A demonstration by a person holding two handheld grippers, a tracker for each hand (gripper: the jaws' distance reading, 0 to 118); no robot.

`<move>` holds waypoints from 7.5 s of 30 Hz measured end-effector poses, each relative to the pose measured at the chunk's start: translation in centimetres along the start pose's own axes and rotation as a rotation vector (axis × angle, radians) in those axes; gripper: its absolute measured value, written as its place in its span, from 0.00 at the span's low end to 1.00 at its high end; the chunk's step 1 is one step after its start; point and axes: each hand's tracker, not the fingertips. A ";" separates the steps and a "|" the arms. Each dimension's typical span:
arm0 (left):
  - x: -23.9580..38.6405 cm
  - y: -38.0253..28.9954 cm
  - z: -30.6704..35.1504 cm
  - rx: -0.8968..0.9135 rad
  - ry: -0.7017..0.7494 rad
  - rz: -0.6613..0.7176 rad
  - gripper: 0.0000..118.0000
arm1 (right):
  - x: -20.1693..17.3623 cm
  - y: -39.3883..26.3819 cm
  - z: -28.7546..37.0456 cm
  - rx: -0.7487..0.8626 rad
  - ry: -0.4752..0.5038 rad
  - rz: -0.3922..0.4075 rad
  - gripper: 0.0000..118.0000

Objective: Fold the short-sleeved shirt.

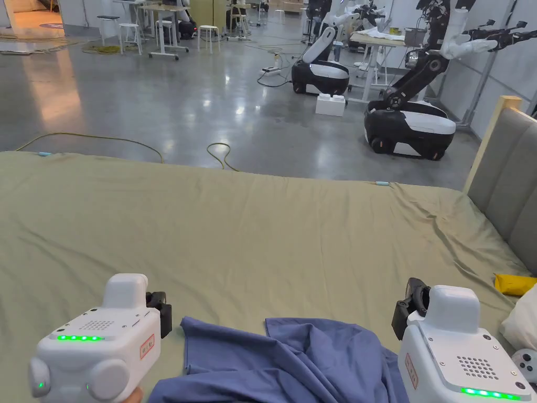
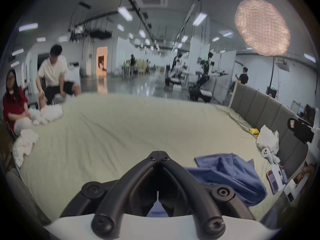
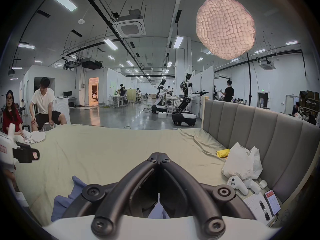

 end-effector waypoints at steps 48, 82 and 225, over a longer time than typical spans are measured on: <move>0.8 -2.3 -12.3 -0.293 -0.054 -0.122 0.06 | 9.7 -14.7 -20.1 -0.993 0.001 -0.086 0.50; -7.9 23.3 1.0 0.148 0.145 -0.031 0.06 | 12.4 15.8 -13.0 -0.260 -0.061 -0.048 0.04; -14.3 -7.9 -1.3 -0.398 0.316 0.139 0.08 | -8.4 -11.6 -33.5 -0.834 0.317 0.291 0.03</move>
